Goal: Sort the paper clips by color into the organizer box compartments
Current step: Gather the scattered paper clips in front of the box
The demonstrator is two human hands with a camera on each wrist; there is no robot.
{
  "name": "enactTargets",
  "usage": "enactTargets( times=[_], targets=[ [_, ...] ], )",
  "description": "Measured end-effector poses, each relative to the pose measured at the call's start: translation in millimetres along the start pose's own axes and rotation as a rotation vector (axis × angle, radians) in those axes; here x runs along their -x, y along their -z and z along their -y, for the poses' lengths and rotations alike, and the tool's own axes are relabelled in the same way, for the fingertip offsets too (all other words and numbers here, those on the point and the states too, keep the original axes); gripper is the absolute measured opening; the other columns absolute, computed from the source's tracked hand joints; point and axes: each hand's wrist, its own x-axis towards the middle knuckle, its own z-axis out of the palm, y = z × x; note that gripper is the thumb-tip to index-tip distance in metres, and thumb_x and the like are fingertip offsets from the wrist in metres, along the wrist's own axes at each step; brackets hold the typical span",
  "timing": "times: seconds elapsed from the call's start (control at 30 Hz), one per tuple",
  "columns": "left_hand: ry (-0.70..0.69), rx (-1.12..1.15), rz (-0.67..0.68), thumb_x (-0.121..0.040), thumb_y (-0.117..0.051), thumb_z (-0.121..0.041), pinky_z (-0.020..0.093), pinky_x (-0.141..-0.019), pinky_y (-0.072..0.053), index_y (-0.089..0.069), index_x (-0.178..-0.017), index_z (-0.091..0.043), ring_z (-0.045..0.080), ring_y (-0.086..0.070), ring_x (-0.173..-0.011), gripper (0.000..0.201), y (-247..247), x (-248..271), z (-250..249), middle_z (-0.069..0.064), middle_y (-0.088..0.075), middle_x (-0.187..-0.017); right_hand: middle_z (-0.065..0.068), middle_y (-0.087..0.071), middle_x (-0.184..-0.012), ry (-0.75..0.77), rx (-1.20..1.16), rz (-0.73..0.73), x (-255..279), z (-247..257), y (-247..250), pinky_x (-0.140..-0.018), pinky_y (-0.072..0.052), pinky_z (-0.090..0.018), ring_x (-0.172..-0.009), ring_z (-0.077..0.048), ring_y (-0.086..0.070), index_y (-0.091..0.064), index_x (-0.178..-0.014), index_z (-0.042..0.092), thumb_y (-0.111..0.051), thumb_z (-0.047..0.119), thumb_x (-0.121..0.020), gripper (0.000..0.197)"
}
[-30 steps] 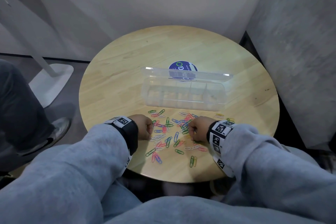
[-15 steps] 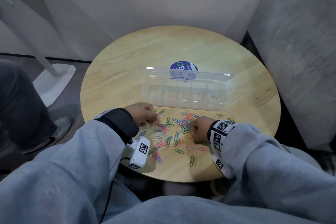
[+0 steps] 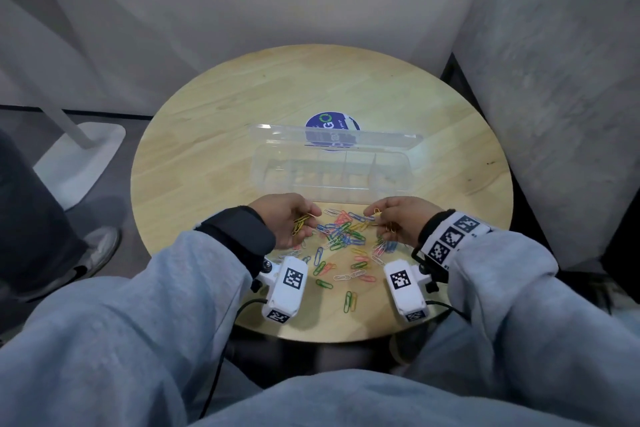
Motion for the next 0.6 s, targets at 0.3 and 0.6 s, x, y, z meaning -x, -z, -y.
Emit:
enactTargets(
  times=[0.3,0.6],
  targets=[
    [-0.006,-0.032,0.041,-0.095,-0.029,-0.012,0.019,-0.047,-0.048,-0.061,-0.091,-0.009,0.010,-0.059,-0.048,0.032,-6,6,-1,0.005,-0.059,-0.072,-0.010,-0.042,-0.066,-0.112,-0.094,-0.014,5,-4,-12,-0.046,-0.043,-0.023,-0.057,-0.020,-0.046,-0.044,-0.071,0.006,-0.036,0.001,-0.094,0.025],
    [-0.211,-1.249,-0.160,-0.079,-0.068,-0.029,0.023,-0.063,-0.037,-0.058,-0.078,-0.028,0.010,-0.049,-0.070,0.010,-27,-1,4,-0.016,-0.049,-0.069,-0.003,-0.062,-0.082,0.019,1.157,-0.017,6,1,-21,-0.066,-0.043,-0.025,-0.074,-0.014,-0.051,-0.054,-0.072,0.021,-0.060,0.016,-0.081,0.012]
  ],
)
